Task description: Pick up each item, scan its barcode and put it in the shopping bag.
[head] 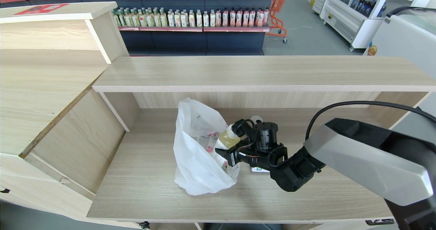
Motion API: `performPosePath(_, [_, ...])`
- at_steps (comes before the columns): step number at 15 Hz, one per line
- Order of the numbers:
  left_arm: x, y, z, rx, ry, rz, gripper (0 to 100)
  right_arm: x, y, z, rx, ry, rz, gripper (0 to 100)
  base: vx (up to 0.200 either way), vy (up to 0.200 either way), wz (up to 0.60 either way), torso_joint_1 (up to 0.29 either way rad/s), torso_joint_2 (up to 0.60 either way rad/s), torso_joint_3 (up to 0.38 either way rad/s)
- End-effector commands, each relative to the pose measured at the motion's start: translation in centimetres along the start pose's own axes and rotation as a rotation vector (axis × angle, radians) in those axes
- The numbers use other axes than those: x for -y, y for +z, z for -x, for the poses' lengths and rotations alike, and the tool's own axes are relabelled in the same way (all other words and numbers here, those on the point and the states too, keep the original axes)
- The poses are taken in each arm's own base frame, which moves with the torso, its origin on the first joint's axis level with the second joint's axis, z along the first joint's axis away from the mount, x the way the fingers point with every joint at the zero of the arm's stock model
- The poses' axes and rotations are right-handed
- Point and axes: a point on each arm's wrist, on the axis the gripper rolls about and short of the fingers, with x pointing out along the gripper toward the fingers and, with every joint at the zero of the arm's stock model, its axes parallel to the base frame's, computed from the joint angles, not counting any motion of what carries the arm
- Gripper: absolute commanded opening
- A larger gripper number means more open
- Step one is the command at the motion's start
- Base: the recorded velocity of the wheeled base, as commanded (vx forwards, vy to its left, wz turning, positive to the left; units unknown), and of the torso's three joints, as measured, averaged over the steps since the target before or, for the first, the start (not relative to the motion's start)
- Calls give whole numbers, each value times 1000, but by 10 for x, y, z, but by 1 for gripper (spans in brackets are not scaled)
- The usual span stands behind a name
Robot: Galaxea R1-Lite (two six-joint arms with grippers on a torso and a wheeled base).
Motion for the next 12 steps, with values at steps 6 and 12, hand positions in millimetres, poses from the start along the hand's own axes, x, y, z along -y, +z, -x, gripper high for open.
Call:
performPosePath(6, [0, 0, 0, 0, -1, 0, 100, 0, -18, -12, -37, 30, 224, 0, 0, 0, 0, 0, 0, 0])
performPosePath(12, [0, 0, 0, 0, -1, 0, 100, -2, -7, -14, 5, 111, 150, 100, 0, 0, 0, 0, 0, 0])
